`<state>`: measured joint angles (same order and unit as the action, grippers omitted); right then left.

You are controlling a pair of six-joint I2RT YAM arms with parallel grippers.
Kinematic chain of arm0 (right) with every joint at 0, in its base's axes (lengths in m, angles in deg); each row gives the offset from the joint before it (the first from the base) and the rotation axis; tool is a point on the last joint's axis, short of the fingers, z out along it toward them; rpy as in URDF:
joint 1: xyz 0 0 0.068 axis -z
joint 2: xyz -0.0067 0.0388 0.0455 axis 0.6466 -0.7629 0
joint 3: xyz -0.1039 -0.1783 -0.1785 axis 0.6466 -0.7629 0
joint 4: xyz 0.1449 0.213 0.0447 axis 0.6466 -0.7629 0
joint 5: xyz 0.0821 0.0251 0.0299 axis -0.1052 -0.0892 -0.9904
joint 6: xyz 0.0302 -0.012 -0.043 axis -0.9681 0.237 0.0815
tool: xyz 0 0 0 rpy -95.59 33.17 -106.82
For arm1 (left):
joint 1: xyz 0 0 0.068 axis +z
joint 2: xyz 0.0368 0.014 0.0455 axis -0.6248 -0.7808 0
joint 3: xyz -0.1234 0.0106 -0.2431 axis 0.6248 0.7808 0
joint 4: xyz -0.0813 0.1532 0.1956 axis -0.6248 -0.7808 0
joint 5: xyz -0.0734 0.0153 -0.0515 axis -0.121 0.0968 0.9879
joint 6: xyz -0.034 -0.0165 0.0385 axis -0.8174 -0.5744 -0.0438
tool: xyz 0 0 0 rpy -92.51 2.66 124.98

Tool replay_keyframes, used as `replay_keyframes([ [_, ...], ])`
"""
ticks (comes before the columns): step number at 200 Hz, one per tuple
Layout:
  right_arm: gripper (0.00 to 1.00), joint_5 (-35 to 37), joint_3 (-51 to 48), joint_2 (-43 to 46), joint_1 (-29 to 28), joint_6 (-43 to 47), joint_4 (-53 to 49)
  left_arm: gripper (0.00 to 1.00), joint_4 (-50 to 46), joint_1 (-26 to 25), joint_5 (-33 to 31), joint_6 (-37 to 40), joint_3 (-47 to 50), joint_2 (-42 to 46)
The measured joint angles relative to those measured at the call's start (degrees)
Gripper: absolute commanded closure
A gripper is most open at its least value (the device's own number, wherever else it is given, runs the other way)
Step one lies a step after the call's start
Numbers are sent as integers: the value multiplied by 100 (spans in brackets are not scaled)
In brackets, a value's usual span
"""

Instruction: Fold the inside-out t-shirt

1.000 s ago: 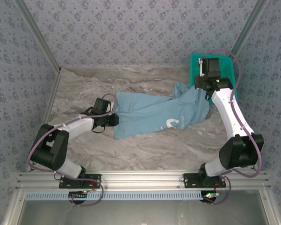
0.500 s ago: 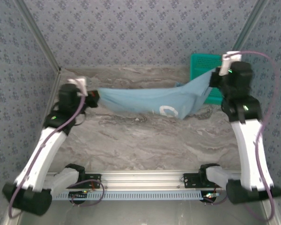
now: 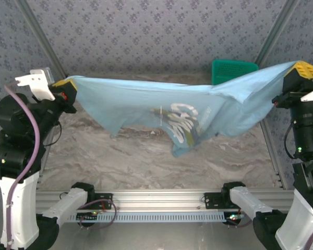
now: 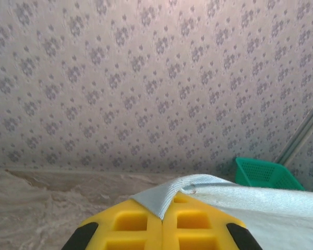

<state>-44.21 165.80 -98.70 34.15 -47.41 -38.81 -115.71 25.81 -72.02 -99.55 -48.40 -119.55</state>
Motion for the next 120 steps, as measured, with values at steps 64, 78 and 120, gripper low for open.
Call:
replay_keyframes([
  [64,100,103,352,-748,2,251,96,100,-208,72,-551,319,-776,-1043],
  [78,100,105,448,-1266,81,280,470,100,-234,372,-422,302,-1141,-1735],
  [120,100,-153,1460,-3377,275,140,1182,100,-118,962,-107,164,-2966,-3993],
])
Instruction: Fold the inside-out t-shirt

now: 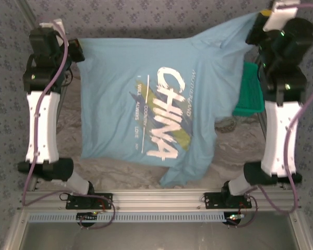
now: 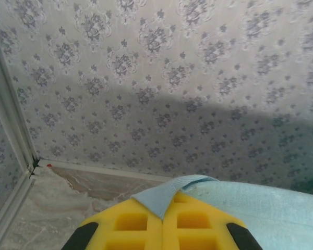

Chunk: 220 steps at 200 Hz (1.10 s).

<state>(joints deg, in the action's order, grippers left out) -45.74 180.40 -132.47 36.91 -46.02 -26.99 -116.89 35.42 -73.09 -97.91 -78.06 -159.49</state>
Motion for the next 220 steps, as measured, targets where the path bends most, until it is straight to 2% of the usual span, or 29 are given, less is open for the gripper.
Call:
replay_keyframes([
  [17,100,-153,643,-704,2,-114,-20,100,-269,63,168,-42,-1198,-702],
  [32,100,-299,1019,-951,4,-223,-22,100,-481,70,341,-81,-2284,-1099],
  [52,100,-459,1364,-903,2,-352,20,100,-636,68,562,-107,-3123,-1123],
  [65,100,-557,1484,-730,2,-413,50,100,-640,68,662,-131,-3287,-933],
  [98,100,-852,1547,-101,4,-522,-39,100,-667,68,883,-216,-2892,-146],
  [172,100,-1239,813,1657,4,-623,-970,100,-664,74,931,-225,-376,2282],
  [220,100,-1172,684,2168,4,-549,-1150,100,-656,79,785,-164,-363,2658],
])
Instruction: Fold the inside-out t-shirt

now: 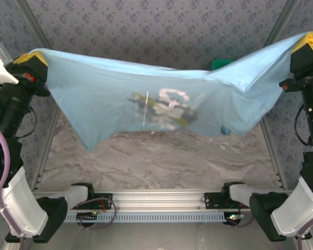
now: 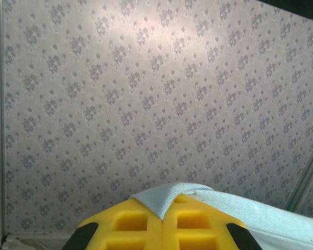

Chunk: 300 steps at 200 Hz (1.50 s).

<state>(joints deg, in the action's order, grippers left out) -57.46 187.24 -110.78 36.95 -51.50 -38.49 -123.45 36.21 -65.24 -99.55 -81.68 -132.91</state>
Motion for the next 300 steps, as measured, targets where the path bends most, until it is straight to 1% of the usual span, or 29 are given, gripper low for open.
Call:
replay_keyframes([
  [19,100,55,-35,-76,0,68,48,100,15,11,-22,0,-17,-122],
  [38,100,103,-39,-319,0,111,162,100,160,11,-42,2,190,-341],
  [66,100,133,-79,-960,0,168,472,100,428,15,-98,0,612,-844],
  [86,100,133,-101,-1464,0,168,737,100,643,153,-61,-28,800,-1362],
  [116,100,131,-136,-2280,0,162,1084,100,748,247,-68,-98,739,-2159],
  [130,100,131,160,-2741,0,127,1139,100,706,245,-59,-142,238,-2649],
  [142,100,125,634,-3178,0,72,1158,100,590,240,-57,-181,-518,-3163],
  [157,100,107,1272,-3648,0,-11,1209,100,313,247,-20,-240,-1969,-3928],
  [170,100,98,1478,-3764,-2,-101,1303,100,168,247,15,-302,-3195,-4481],
  [178,100,85,1493,-3748,-2,-142,1375,100,179,247,35,-337,-3506,-4568],
  [186,100,76,1495,-3698,-7,-170,1443,100,170,247,63,-374,-3519,-4492],
  [199,100,48,1443,-3532,-20,-203,1523,100,214,247,114,-415,-3152,-4142],
  [219,100,-15,1248,-3141,-72,-203,1510,100,210,247,201,-417,-2332,-3469],
  [235,100,-44,761,-2616,-144,-201,1405,100,249,247,345,-417,-1445,-2863],
  [250,100,-74,-402,-1792,-238,-203,1412,100,442,247,520,-437,-232,-2190],
  [280,100,-22,-3080,-136,-468,-271,1132,100,1268,251,953,-741,3320,-579],
  [300,100,2,-5007,831,-601,-514,844,100,1462,247,1303,-896,5300,68],
])
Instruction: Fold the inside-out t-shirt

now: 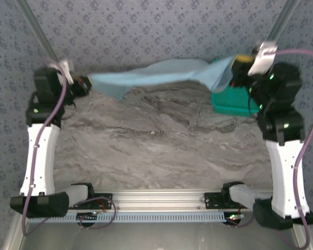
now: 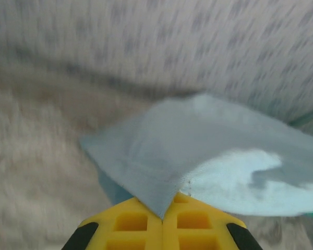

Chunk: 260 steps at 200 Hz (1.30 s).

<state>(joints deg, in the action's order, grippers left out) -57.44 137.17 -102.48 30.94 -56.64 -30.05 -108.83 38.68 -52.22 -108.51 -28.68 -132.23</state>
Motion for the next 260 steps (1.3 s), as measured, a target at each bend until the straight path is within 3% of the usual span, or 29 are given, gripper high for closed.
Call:
replay_keyframes([
  [32,100,-4,-2597,1123,-57,-535,-1180,99,76,-337,330,-350,2793,994],
  [64,100,7,-3591,1633,-37,-927,-2052,99,188,-1255,330,-938,4343,1665],
  [103,100,116,-4183,1458,9,-1386,-2155,94,258,-1805,-57,-1526,5268,1711],
  [152,98,743,-4251,905,-28,-1856,-2496,90,258,-1950,-474,-2017,5510,2253],
  [184,85,1215,-4251,680,-17,-2096,-2697,78,157,-2192,-688,-2428,5759,2774],
  [197,70,1453,-4249,649,-20,-2210,-2785,67,-15,-2295,-855,-2649,5860,3069],
  [208,59,1657,-4238,654,-20,-2299,-2876,59,-254,-2380,-1088,-2868,5895,3427],
  [239,49,2352,-4153,807,-17,-2627,-3128,40,-739,-2509,-1858,-3145,5880,4570],
  [260,33,2721,-4057,1141,-76,-2667,-3099,32,-846,-2516,-2415,-2968,5674,4664],
])
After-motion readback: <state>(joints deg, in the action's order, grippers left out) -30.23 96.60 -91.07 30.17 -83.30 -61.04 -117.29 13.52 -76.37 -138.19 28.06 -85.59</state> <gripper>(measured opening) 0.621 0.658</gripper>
